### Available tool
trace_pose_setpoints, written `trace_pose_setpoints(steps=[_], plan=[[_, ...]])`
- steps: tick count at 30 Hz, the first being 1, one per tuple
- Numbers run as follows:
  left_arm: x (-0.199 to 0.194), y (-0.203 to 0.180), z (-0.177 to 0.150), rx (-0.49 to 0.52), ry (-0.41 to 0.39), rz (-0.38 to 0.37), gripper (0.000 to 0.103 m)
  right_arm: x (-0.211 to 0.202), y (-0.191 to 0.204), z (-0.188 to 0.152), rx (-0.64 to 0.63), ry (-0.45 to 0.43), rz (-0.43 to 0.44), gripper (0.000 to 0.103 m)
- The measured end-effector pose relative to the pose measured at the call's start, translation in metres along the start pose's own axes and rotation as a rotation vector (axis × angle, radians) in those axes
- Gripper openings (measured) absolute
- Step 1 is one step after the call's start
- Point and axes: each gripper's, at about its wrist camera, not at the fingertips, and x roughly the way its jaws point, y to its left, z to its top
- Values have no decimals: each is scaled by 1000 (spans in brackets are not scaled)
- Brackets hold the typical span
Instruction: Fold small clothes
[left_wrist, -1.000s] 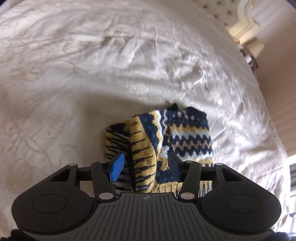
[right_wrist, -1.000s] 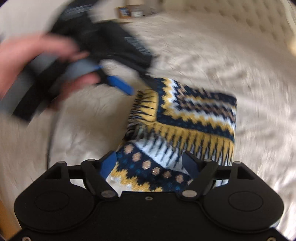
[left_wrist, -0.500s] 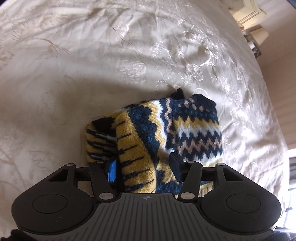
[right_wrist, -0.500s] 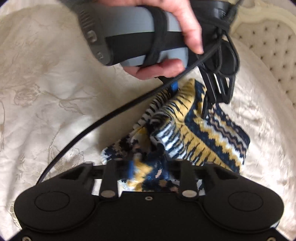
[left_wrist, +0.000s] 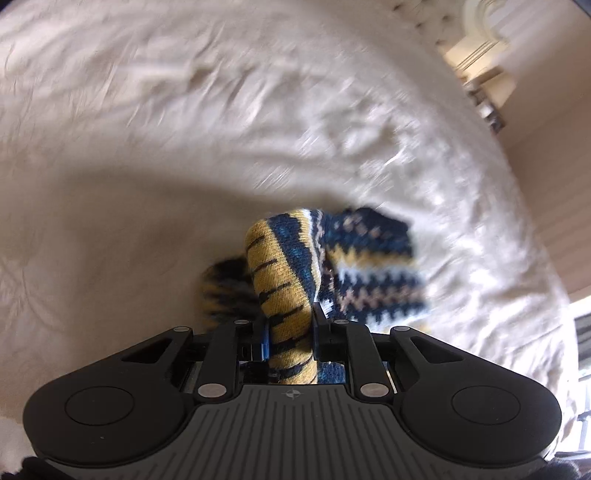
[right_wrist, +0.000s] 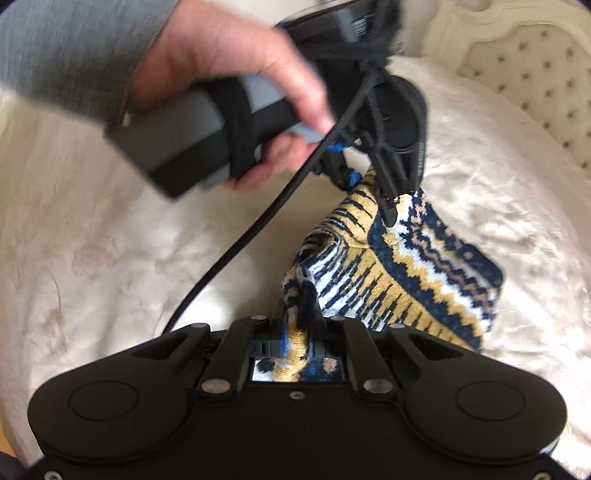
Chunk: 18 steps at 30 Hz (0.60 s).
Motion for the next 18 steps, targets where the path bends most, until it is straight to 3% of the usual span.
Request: trace_pose_setpoints(steps=[5,8,9,10,13,18], plan=[[25,24,-2,-74,50,23,33,36,12,-4,-47,100,38,20],[21,33,-3,-131,43,0,41,35,12,-6,-60,97,52,39],[17,33,-3,-121,33,14,44,32,10,-7,-44,91,60,53],[13,31,-3,-100,16,46,52,28,7,-8,-20,82,69,60],[-6,28,0,-50,-42,115,55,11,-5,-13,49,42,107,63],[-36,6,7,41,-140,145,55,-28,-41,-22,281,-85,113,66]])
